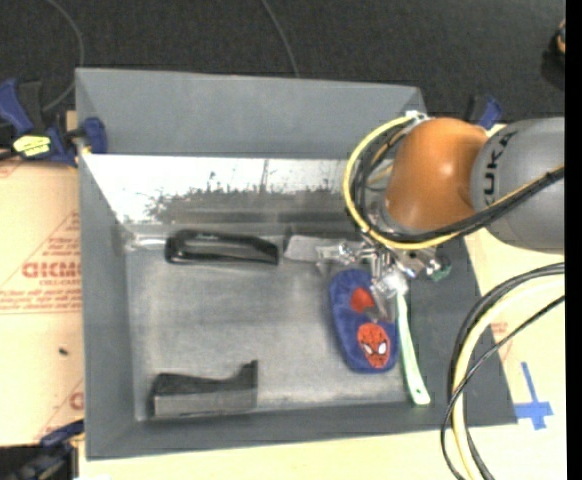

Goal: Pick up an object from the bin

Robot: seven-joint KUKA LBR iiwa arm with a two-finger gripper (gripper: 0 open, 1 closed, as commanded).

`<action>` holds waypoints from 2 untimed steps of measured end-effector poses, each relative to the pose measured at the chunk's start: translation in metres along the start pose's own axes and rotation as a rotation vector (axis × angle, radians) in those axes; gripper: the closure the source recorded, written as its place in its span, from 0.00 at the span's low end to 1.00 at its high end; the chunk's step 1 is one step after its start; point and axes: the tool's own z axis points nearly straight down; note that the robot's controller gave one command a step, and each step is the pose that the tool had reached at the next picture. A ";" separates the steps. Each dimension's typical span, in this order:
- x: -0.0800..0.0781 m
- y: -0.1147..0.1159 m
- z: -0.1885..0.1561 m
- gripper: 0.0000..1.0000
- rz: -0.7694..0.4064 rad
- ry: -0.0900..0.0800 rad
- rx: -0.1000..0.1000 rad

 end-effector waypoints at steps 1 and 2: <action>-0.011 0.024 -0.005 1.00 -0.445 -0.008 0.009; -0.011 0.024 -0.005 1.00 -0.444 -0.008 0.009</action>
Offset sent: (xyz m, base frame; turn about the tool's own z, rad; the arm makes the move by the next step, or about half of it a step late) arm 0.0000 0.0000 0.0000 0.0000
